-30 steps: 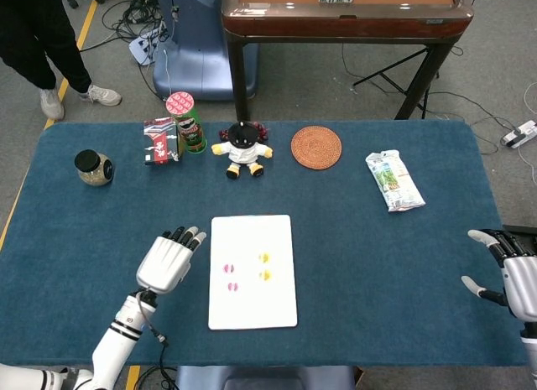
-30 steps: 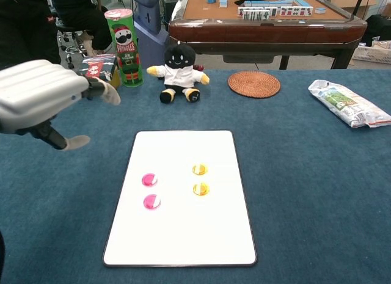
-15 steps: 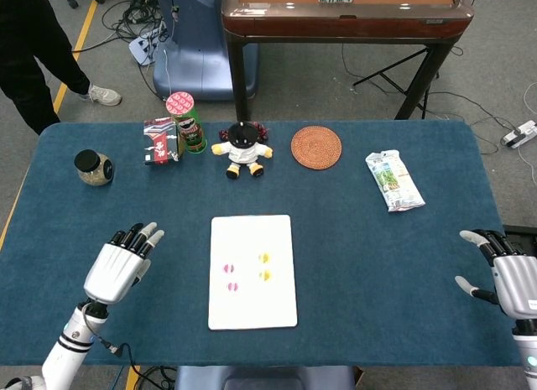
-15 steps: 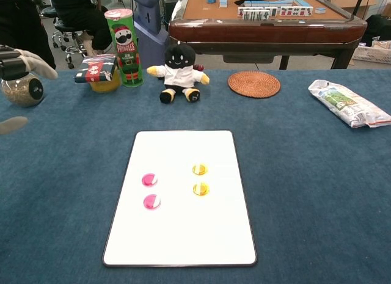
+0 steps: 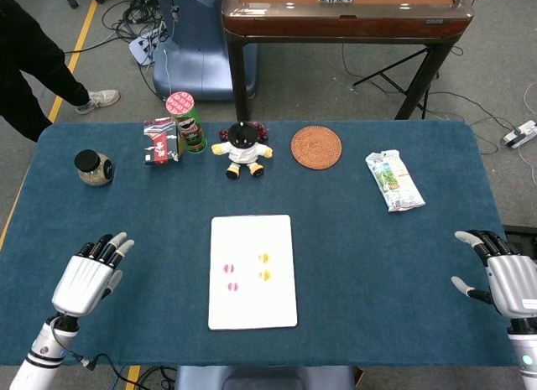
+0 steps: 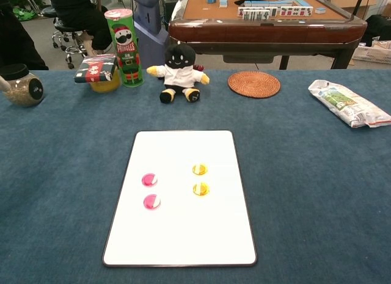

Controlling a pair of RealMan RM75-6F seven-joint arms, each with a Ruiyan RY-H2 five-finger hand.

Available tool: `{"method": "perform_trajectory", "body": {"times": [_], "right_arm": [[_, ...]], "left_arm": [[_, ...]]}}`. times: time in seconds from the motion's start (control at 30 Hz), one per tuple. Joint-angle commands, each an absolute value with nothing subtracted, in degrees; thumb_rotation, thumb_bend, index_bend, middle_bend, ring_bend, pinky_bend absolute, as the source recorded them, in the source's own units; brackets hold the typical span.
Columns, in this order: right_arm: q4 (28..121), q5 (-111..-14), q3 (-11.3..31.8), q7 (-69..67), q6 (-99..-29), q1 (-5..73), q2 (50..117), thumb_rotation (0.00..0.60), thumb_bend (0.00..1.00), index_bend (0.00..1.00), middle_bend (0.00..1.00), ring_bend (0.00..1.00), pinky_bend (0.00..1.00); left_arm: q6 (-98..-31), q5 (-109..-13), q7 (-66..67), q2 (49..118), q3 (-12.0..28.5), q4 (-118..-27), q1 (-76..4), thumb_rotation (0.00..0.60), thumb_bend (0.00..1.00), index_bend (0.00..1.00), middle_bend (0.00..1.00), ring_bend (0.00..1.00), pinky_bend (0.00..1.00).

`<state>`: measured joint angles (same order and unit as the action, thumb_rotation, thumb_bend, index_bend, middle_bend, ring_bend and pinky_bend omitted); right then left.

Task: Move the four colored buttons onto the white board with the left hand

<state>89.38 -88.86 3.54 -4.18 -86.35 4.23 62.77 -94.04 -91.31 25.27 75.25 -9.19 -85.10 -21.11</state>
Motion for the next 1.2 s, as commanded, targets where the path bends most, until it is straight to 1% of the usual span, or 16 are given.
{"method": "perform_trajectory", "body": {"times": [0.03,0.13,0.3,0.57,0.73,1.2], "right_arm": [[89.42,-88.81,3.53,-3.92,-86.25,4.30,62.88,0.600,0.00,0.25,0.26,0.20,0.35],[89.47,-88.88,3.42,-3.63,-86.06,4.40,62.95,0.600,0.00,0.25,0.26,0.20,0.35],[89.46,-88.67,3.37,-3.17,-85.59,4.61,63.12,0.600,0.00,0.25,0.26,0.20,0.35],[89.59,-88.45,3.30,-2.12,-85.17,4.82,63.48,0.600,0.00,0.25,0.26,0.20,0.35],[89.65,-88.43,3.23,-1.87,-84.91,4.97,63.52,0.600,0.00,0.25,0.27,0.20,0.35],[89.14,-87.86,3.29,-2.65,-84.25,5.25,63.46,0.600,0.00,0.25,0.27,0.20,0.35]], "left_arm": [[-93.27,-89.76,25.00,73.92,-8.51,-86.90,-19.60,0.600,0.32,0.28,0.23,0.24,0.42],[-93.00,-89.12,24.33,73.29,-7.89,-87.41,-18.40,0.600,0.32,0.27,0.23,0.24,0.42],[-92.79,-88.06,20.20,73.14,-6.41,-85.46,-16.58,0.600,0.32,0.28,0.24,0.24,0.42],[-91.27,-87.60,16.93,74.06,-6.18,-81.85,-13.85,0.600,0.32,0.28,0.24,0.24,0.42],[-91.57,-86.08,14.31,74.51,-4.08,-80.21,-12.44,0.600,0.32,0.28,0.24,0.24,0.42],[-89.70,-87.47,15.57,75.67,-2.80,-78.39,-11.14,0.600,0.32,0.28,0.24,0.24,0.42]]}}
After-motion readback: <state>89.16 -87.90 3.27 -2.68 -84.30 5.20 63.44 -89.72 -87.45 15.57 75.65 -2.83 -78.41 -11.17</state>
